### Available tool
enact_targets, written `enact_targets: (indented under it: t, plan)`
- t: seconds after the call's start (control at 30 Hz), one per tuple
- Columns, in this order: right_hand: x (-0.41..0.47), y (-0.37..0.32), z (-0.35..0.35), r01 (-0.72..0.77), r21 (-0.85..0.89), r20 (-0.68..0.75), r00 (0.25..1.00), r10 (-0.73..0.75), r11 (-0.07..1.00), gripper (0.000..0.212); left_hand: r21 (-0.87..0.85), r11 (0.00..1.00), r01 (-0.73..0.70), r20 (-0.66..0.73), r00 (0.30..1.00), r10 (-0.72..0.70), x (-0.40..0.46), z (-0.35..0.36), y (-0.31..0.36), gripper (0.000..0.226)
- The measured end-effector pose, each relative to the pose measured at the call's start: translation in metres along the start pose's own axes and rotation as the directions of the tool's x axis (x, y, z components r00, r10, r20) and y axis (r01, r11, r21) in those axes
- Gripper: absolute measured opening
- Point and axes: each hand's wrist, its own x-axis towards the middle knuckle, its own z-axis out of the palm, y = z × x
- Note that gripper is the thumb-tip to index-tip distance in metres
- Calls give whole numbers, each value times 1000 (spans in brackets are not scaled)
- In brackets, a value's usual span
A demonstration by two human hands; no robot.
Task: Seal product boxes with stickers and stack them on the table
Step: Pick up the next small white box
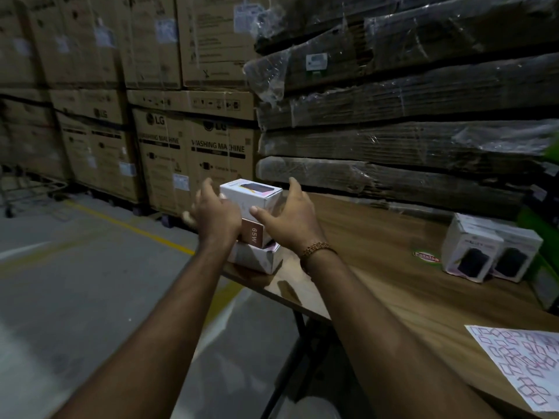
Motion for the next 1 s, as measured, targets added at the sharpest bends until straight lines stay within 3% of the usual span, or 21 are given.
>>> enact_targets:
  t: [0.07, 0.2, 0.4, 0.5, 0.63, 0.8, 1.0]
  plan:
    - [7, 1, 6, -5, -25, 5, 1000, 5, 1000, 105, -19, 997, 70, 86, 994, -68, 3, 1, -1, 39]
    - [11, 8, 10, 19, -116, -39, 999, -23, 993, 70, -102, 994, 36, 72, 997, -28, 5, 6, -4, 36]
    - [3, 23, -7, 65, -61, -71, 995, -69, 996, 73, -314, 933, -175, -4, 983, 183, -6, 16, 0, 32]
    - [-7, 37, -24, 75, -18, -154, 985, -77, 997, 73, -365, 879, -306, -74, 951, 301, -27, 22, 11, 26]
    - [-27, 58, -52, 47, 37, -220, 975, -38, 998, 68, -412, 814, -409, -67, 905, 421, -61, 32, 28, 29]
    - [-68, 91, -91, -18, 154, -160, 986, 43, 988, 89, -530, 739, -416, 87, 840, 535, -102, 54, 38, 56]
    - [-123, 136, -110, -135, 203, -176, 969, 172, 970, 94, -587, 669, -455, 238, 693, 680, -151, 76, 42, 61]
